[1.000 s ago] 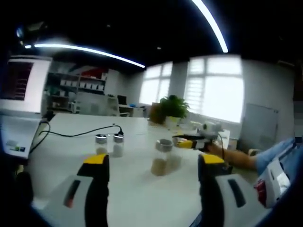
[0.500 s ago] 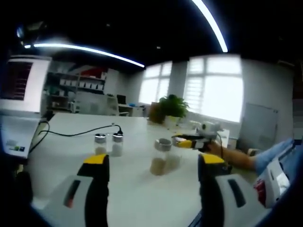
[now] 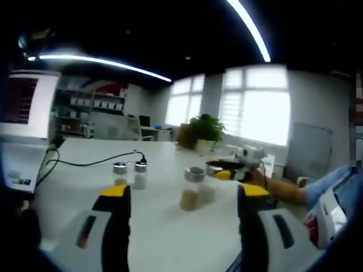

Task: Rotate the seasoning bottle until the label or dispensing opening points toward the visible target arrow and the bottle remains upright within the marked orientation range

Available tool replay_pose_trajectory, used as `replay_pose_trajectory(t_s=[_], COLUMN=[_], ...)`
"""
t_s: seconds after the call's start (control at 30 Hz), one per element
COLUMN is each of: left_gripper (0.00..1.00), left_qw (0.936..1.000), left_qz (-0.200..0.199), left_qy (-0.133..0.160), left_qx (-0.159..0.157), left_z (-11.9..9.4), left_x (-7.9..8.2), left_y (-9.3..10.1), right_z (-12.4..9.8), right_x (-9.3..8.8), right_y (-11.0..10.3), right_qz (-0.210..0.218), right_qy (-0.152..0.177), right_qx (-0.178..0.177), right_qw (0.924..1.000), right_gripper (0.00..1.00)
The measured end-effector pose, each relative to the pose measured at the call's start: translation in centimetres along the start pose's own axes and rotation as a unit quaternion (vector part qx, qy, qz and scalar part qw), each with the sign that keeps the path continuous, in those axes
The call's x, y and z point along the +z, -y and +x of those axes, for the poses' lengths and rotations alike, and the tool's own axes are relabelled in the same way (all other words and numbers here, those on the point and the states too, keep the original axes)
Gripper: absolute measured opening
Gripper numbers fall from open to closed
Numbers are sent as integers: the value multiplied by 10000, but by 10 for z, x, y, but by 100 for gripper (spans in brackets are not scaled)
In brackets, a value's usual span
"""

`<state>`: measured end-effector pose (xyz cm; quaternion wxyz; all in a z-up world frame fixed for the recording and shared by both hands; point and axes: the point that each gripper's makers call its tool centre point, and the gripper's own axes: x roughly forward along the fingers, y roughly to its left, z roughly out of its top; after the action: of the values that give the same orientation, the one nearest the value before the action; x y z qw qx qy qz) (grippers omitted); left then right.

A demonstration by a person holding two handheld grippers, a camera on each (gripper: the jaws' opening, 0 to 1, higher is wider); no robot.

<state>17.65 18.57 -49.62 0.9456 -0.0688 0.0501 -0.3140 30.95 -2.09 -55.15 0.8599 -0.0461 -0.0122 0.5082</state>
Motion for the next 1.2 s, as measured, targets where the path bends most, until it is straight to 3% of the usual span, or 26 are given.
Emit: replay_pose_trajectory(t_s=[0.07,0.2,0.3,0.47,0.57,0.63,0.73,0.83,0.9,1.0,1.2], left_gripper=[81,81,81,82,83,83,83,83,83,83,83], left_qw=[10000,10000,9999,9999,9999,9999,9999,10000,10000,10000,10000], left_qz=[-20,-29,-16,71,121,92,73,52,31,22,-19], left_qy=[2,-56,-102,-90,-85,-51,-89,-80,-70,-72,-72], left_qx=[16,51,-25,48,-32,-84,-51,14,14,-3,9], left_z=[0,1,1,-3,-4,-4,-4,-5,-5,-5,-5], left_x=[0,-3,-4,-2,-1,0,-2,-1,-2,-2,-4], left_y=[-1,-3,0,-1,4,5,2,-2,-2,-1,-3], right_z=[-4,-11,-16,-33,-41,-41,-41,-46,-45,-40,-40], right_x=[-2,7,8,16,4,-5,-9,-9,-9,-8,2], right_y=[5,11,14,20,12,8,3,-1,-3,-5,2], right_qz=[158,341,527,936,1106,1037,908,661,585,569,564], right_qy=[-60,171,20,329,182,14,11,207,234,205,271], right_qx=[-242,-791,-1235,-2152,-2614,-2847,-3116,-3621,-3795,-3816,-4021], right_qw=[9996,9961,9909,9715,9587,9530,9459,9296,9231,9223,9134], right_gripper=[69,70,71,74,74,75,74,66,66,66,64])
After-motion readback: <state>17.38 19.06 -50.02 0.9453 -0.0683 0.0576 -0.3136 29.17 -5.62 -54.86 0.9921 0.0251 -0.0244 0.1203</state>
